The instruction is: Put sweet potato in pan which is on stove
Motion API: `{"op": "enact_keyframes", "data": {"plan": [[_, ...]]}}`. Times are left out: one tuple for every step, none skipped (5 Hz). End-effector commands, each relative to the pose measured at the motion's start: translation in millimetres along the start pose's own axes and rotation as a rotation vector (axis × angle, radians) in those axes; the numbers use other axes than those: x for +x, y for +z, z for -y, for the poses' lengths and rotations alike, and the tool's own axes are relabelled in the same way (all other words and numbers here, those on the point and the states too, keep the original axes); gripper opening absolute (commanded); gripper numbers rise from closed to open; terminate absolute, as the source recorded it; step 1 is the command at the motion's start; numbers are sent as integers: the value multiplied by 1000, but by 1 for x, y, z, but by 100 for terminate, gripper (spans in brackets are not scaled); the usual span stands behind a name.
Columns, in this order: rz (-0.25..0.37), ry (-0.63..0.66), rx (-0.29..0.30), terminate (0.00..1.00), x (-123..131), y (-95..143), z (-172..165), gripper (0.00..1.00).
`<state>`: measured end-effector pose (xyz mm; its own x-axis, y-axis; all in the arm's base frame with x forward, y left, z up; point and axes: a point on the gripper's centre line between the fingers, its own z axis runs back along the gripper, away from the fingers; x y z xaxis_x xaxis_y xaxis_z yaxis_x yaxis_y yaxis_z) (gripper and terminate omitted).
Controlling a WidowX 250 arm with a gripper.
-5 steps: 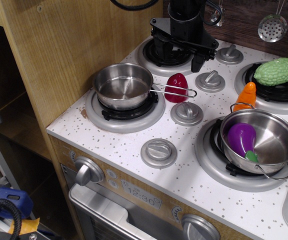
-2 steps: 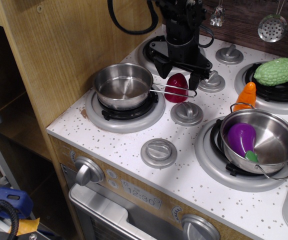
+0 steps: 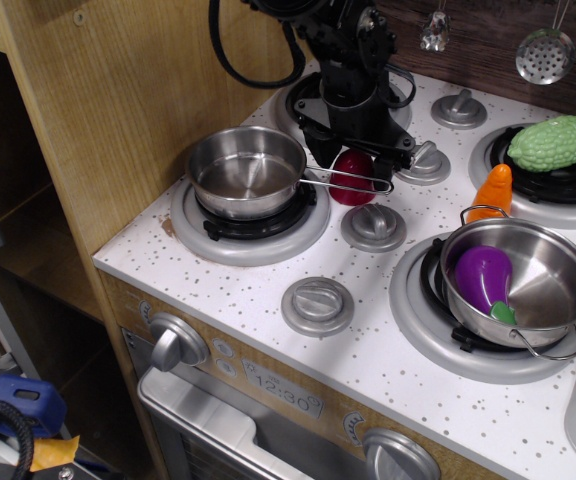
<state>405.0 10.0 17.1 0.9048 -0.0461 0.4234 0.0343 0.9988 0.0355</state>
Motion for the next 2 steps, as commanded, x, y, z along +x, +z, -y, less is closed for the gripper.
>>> {"op": "enact_keyframes", "data": {"plan": [[41, 15, -9, 0, 7, 0, -5, 100], [50, 15, -1, 0, 10, 2, -4, 0]]}}
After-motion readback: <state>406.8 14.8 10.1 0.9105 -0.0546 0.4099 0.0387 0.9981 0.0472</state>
